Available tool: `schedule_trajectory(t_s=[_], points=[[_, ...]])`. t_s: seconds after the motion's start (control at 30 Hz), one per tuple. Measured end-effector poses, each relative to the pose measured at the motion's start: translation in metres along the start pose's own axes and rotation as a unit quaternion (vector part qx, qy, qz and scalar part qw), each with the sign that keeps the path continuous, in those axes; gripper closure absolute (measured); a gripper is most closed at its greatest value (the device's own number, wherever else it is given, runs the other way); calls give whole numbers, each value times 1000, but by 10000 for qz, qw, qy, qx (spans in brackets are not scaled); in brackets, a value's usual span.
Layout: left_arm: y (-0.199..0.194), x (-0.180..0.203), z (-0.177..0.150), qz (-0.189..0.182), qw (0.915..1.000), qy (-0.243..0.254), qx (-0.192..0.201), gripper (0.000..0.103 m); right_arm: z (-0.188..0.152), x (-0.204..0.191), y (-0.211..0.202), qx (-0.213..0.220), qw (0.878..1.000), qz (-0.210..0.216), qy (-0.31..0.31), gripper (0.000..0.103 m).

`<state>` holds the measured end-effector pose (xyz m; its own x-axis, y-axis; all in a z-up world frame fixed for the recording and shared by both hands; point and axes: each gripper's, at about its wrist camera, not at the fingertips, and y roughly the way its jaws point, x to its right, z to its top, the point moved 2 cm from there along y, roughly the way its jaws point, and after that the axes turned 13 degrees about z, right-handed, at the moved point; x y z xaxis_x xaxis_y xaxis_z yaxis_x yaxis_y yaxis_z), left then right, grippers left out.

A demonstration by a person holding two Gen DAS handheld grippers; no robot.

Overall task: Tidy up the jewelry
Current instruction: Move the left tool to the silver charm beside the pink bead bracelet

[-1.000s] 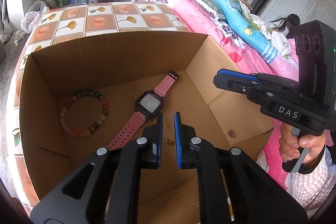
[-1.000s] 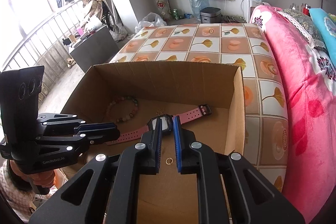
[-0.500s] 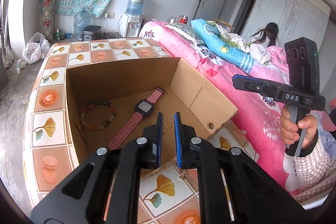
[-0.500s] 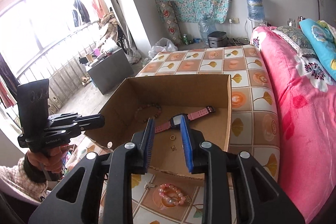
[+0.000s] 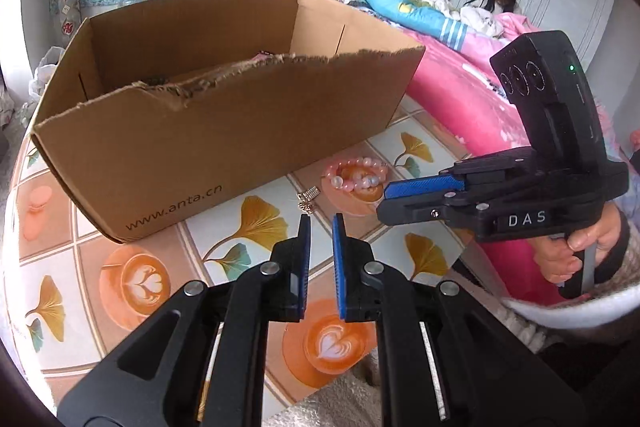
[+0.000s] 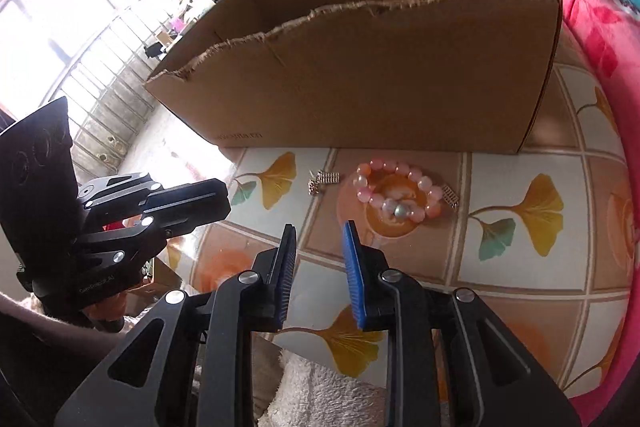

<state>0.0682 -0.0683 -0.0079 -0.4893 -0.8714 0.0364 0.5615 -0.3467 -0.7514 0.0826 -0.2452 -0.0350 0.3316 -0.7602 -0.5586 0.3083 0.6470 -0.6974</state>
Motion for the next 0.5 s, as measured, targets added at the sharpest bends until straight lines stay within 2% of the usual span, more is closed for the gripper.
schedule_trajectory(t_s=[0.2, 0.33, 0.5], points=[[28, 11, 4, 241, 9994, 229, 6, 93, 1, 11, 13, 49, 9997, -191, 143, 85], [46, 17, 6, 336, 9987, 331, -192, 93, 3, 16, 15, 156, 9994, -41, 320, 85], [50, 20, 8, 400, 9983, 392, -139, 93, 2, 15, 18, 193, 9993, -27, 304, 85]])
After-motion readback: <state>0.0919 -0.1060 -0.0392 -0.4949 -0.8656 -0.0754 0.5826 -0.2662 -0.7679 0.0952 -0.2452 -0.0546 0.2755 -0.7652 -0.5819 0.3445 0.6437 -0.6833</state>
